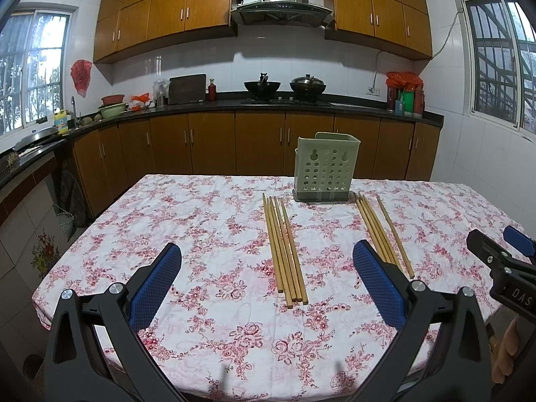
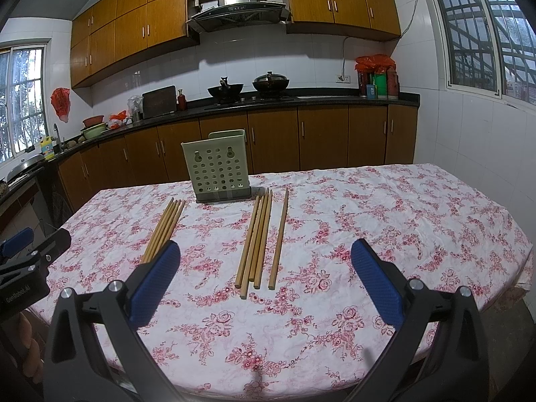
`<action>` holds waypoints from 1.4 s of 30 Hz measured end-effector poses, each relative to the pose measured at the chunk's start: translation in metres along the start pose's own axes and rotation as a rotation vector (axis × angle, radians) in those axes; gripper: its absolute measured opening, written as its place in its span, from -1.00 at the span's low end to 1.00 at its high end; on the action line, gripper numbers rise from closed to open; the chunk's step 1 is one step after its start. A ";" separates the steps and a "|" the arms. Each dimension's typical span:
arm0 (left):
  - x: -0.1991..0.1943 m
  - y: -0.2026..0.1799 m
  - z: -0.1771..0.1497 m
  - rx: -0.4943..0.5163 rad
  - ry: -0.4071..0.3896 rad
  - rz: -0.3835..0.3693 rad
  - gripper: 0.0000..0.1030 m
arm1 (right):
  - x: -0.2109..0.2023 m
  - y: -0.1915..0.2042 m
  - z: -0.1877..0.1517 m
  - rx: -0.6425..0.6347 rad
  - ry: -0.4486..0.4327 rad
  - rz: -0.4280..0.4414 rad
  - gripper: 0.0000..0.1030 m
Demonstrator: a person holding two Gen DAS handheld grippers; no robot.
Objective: Organize utensils
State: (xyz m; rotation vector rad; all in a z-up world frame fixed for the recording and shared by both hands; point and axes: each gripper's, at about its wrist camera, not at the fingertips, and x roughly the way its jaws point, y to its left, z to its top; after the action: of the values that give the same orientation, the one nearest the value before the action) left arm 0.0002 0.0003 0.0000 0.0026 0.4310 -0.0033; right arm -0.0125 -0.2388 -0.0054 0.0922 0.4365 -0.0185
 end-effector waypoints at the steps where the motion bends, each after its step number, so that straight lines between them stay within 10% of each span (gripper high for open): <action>1: 0.000 0.000 0.000 0.000 0.000 0.000 0.97 | 0.000 0.000 0.000 0.000 0.000 0.000 0.92; 34: 0.025 0.012 -0.008 -0.020 0.083 0.034 0.97 | 0.031 -0.013 -0.002 0.041 0.088 -0.006 0.92; 42: 0.076 0.025 0.004 -0.021 0.194 0.069 0.66 | 0.109 -0.028 0.008 0.077 0.278 -0.016 0.27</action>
State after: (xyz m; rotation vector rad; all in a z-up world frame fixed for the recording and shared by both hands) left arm 0.0710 0.0248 -0.0279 -0.0028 0.6250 0.0702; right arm 0.0887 -0.2674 -0.0471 0.1685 0.7140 -0.0383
